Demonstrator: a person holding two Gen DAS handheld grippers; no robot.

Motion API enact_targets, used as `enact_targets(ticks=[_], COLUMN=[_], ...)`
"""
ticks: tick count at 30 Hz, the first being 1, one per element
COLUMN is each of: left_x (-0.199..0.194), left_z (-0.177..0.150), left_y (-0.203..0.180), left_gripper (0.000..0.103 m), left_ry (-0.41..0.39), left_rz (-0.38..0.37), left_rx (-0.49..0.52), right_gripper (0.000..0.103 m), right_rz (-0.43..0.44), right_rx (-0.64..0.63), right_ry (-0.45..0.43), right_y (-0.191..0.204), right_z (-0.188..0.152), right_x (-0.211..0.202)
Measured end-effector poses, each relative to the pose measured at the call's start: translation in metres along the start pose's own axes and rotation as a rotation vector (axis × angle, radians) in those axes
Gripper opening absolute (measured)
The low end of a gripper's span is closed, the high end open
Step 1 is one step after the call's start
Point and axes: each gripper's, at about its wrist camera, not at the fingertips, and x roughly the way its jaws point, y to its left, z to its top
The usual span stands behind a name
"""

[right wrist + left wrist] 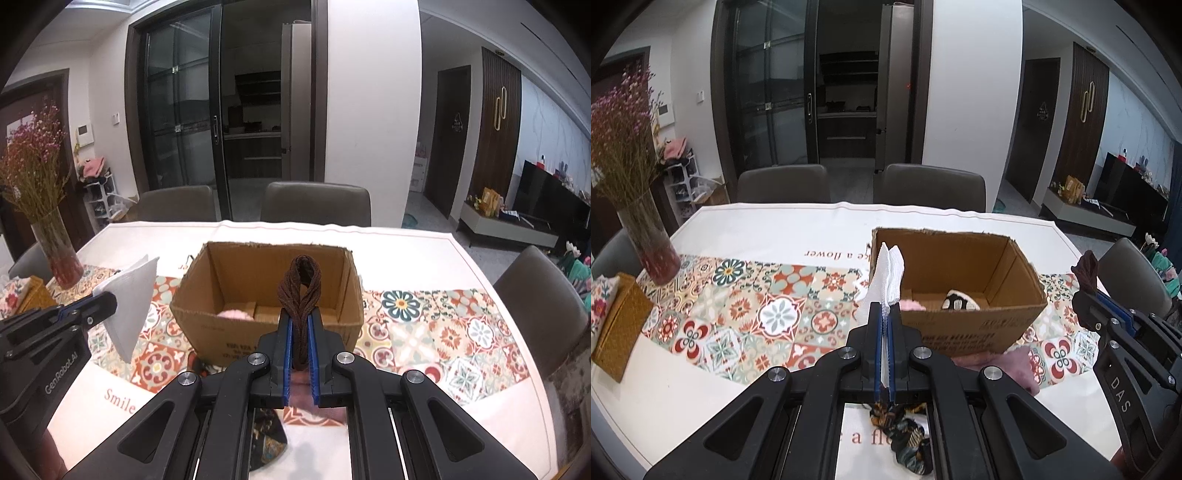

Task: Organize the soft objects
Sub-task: 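Lift the white cloth and brown hair tie and carry both over the box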

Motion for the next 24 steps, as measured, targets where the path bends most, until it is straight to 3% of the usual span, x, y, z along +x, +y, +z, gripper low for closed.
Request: enact_targets(ticks=[24], left_x=[0.041], left_z=[0.07], left_y=[-0.015], left_gripper=[0.005], left_ry=[0.02], left_rz=[-0.036], left_rx=[0.033], right_gripper=[0.009], right_rz=[0.024], right_rx=[0.038], right_ry=[0.02], right_y=[-0.015], right_z=[0.058], right_x=[0.047])
